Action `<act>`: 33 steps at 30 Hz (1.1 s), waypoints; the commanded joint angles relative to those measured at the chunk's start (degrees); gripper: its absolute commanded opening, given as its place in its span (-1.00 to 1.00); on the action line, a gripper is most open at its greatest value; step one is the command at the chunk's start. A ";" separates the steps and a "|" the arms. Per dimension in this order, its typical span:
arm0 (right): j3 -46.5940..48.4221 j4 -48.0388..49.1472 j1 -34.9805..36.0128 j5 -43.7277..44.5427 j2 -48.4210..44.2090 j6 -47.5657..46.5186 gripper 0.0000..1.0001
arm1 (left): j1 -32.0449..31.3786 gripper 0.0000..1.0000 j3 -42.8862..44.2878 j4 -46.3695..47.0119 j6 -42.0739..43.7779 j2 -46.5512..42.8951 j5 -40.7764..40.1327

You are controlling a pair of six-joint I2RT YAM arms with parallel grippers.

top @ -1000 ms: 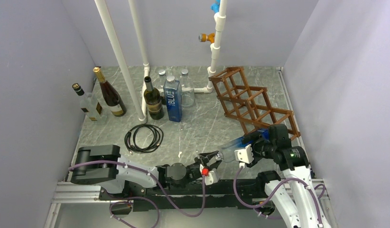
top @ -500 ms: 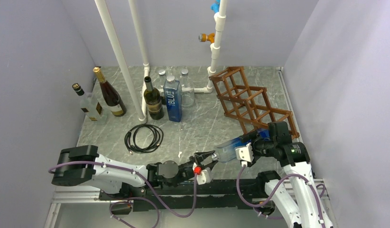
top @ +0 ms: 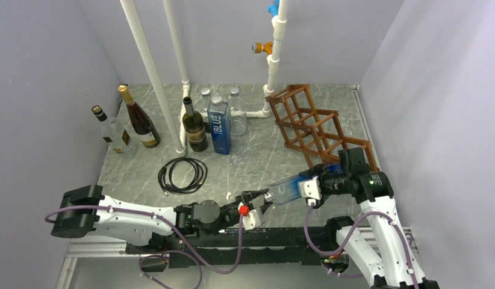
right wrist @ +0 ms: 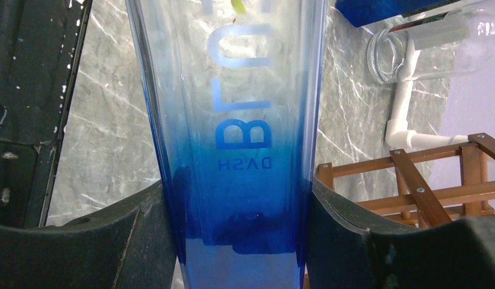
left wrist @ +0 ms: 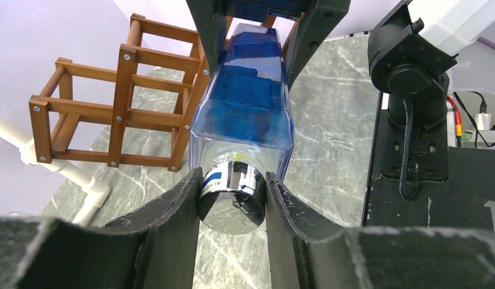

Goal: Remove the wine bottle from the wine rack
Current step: Pick up the wine bottle from the wine rack.

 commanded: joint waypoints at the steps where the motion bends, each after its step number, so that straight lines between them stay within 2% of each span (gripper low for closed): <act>1: 4.39 2.11 0.52 -9.89 1.02 3.82 -0.46 | -0.04 -1.00 4.63 -2.03 -3.29 -3.40 -0.90; 17: 5.35 8.65 2.47 -15.31 4.17 16.21 -0.48 | -0.12 -1.00 11.82 -16.96 -9.14 -7.42 -0.80; 30: -2.29 21.61 2.65 -17.87 2.19 31.35 -0.49 | -0.03 -1.00 14.21 -23.26 -11.28 -7.46 -4.59; 33: -3.99 25.20 2.65 -17.87 1.92 35.83 -0.49 | 0.25 -0.82 14.95 -24.70 -12.97 -7.42 -5.34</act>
